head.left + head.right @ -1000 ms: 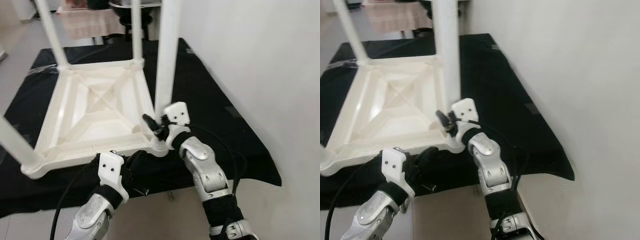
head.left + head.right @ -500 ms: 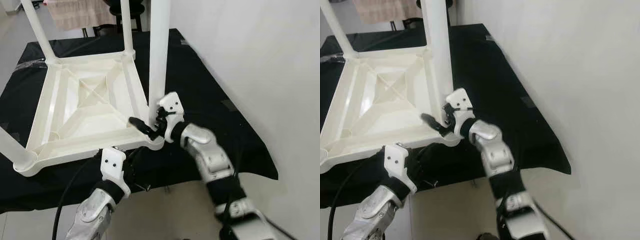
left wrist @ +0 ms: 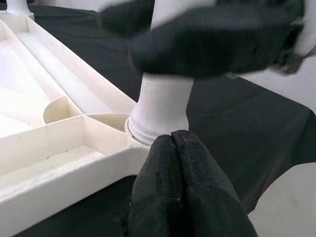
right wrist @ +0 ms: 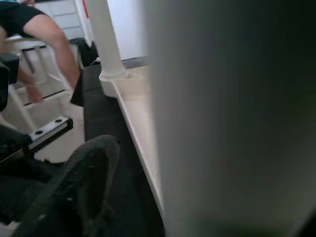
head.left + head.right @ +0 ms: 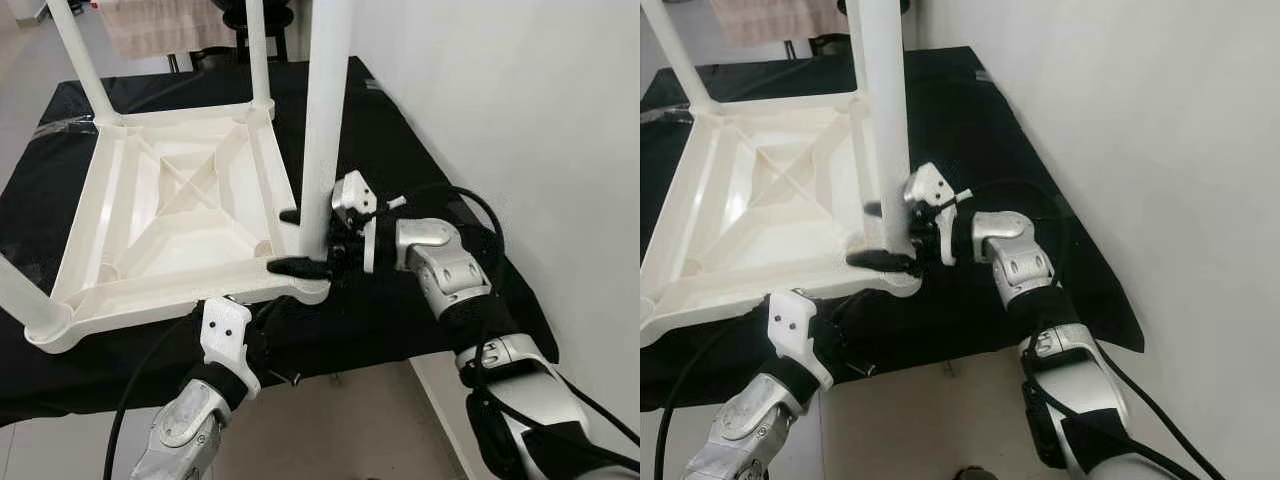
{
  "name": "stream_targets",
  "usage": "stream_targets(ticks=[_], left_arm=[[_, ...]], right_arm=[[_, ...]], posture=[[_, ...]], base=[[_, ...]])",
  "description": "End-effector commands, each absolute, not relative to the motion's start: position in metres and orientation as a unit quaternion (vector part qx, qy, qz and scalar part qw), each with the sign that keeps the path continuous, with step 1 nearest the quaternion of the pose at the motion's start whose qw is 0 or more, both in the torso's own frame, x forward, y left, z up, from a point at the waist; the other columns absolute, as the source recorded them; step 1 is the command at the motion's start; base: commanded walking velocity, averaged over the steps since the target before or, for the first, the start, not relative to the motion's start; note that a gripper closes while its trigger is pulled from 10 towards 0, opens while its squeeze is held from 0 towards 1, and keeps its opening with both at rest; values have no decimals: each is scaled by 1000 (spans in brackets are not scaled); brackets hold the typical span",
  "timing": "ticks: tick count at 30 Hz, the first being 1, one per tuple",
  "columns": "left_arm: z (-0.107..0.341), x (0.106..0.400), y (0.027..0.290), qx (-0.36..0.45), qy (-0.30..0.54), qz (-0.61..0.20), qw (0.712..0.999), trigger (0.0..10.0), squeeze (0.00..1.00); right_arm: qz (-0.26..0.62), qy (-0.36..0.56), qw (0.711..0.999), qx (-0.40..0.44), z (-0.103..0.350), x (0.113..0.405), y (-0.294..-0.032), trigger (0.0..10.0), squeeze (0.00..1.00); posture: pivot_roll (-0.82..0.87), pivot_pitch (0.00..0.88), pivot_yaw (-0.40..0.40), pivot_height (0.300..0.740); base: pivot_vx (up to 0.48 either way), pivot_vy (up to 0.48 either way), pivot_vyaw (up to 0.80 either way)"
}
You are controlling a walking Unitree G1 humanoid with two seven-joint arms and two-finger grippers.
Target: Building children table
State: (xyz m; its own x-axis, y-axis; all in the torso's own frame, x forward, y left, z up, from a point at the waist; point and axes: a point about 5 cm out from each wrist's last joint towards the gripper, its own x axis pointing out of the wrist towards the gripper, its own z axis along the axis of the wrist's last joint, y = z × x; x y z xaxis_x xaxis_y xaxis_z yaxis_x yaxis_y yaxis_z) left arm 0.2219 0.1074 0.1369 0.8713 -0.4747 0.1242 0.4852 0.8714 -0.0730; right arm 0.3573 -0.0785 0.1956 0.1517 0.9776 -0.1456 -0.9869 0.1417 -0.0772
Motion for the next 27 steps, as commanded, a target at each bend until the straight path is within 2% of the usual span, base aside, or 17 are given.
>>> stream_targets(ticks=[1,9,10,11,12,16,18,21,22,23,24,25,26,27], left_arm=[[135,219,106,-49,-48,-252,965,10000,0],[134,218,106,-49,-47,-252,965,10000,0],[134,218,106,-49,-46,-253,965,10000,0],[134,218,106,-49,-46,-253,965,10000,0],[134,218,106,-49,-45,-254,965,10000,0],[134,217,107,-49,-45,-254,965,10000,0],[135,217,109,-49,-45,-254,965,10000,0],[135,218,110,-48,-44,-253,965,10000,0],[135,218,112,-47,-43,-254,965,10000,0],[135,218,112,-47,-43,-254,965,10000,0],[135,218,114,-45,-42,-254,965,10000,0],[135,218,114,-45,-42,-254,965,10000,0],[135,219,115,-45,-41,-255,965,10000,0],[135,220,116,-44,-41,-255,965,10000,0]], right_arm=[[660,50,746,-71,186,357,-77,0,0],[645,60,758,-72,182,362,-85,0,0],[617,54,782,-72,178,366,-92,0,0],[617,54,782,-72,178,366,-92,0,0],[583,52,807,-80,172,368,-96,0,0],[563,52,820,-87,166,368,-100,0,0],[533,90,836,-96,143,359,-111,0,0],[519,107,842,-100,135,355,-115,0,0],[387,123,908,-108,128,357,-119,0,0],[387,123,908,-108,128,357,-119,0,0],[279,131,944,-116,126,357,-126,0,0],[279,131,944,-116,126,357,-126,0,0],[241,128,958,-85,127,343,-112,0,0],[240,117,960,-83,128,329,-95,0,0]], posture=[[84,107,-36,740],[82,102,-33,740],[80,101,-27,740],[80,101,-27,740],[80,103,-25,740],[77,110,-22,740],[71,116,-9,740],[70,117,-7,740],[68,121,0,740],[68,121,0,740],[64,124,1,740],[64,124,1,740],[52,126,-1,740],[45,119,5,740]], base=[[0,0,0],[0,0,0],[0,0,0],[0,0,0],[0,0,0],[0,0,0],[0,0,0],[0,0,0],[0,0,0],[0,0,0],[0,0,0],[0,0,0],[0,0,0],[0,0,0]])
